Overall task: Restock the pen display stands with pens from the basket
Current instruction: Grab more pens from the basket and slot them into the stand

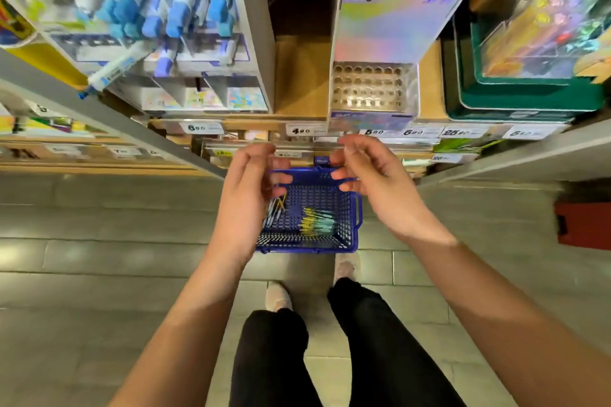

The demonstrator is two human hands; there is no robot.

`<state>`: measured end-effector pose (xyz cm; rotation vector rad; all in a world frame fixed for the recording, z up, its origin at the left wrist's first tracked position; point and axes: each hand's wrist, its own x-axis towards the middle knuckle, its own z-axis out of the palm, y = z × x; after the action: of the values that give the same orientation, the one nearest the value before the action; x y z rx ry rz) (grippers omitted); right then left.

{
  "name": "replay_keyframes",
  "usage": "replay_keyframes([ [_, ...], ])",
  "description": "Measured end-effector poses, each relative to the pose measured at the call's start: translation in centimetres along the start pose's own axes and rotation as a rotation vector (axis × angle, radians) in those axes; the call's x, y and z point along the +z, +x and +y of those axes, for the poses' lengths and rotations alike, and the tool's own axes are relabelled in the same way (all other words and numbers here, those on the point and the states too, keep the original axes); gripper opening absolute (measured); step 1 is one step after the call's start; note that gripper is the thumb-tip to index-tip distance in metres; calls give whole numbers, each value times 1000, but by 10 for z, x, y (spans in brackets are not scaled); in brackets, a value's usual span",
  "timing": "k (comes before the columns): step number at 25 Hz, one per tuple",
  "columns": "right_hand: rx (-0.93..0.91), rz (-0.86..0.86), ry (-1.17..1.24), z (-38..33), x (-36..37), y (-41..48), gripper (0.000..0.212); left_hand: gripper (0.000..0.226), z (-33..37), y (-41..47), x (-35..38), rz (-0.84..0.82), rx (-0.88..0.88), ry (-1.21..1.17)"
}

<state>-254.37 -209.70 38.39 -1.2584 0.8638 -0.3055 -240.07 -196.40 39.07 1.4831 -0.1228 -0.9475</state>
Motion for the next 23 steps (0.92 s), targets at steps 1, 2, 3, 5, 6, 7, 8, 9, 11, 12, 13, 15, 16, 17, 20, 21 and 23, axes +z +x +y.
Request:
replay_keyframes([
  [1,33,6,-14,21,1,0,13,23,-18,3,-6,5,-28,12],
  [2,65,8,-25,46,4,1,12,22,-40,8,-13,3,-62,27],
  [3,87,10,-39,74,6,2,13,22,-63,14,-20,7,-95,43],
  [5,121,21,-64,119,12,6,13,22,-102,28,-30,19,-143,71],
  [6,139,30,-70,145,16,11,16,20,-125,38,-35,9,-163,78],
  [7,164,29,-81,173,19,15,23,18,-150,45,-41,4,-194,84],
  [8,178,22,-94,201,23,22,31,17,-174,53,-48,8,-221,89],
  [9,180,17,-112,228,25,31,38,16,-200,64,-55,8,-234,94],
  [11,176,4,-150,289,25,55,40,16,-259,89,-69,1,-254,108],
  [12,171,-7,-177,321,23,68,37,16,-290,103,-77,0,-265,126],
  [13,163,-19,-216,348,19,82,32,16,-316,117,-83,-5,-274,151],
  [15,172,-64,-362,401,4,113,22,9,-366,151,-95,-33,-276,206],
  [16,184,-103,-461,425,-5,130,22,9,-391,171,-101,-53,-273,233],
  [17,192,-154,-565,448,-13,145,26,13,-416,193,-108,-71,-273,263],
  [20,190,-313,-841,501,-35,185,42,16,-488,252,-127,-152,-270,396],
  [21,176,-362,-926,513,-40,195,48,16,-508,267,-131,-194,-268,451],
  [23,151,-463,-1085,534,-48,217,52,17,-542,290,-138,-299,-260,565],
])
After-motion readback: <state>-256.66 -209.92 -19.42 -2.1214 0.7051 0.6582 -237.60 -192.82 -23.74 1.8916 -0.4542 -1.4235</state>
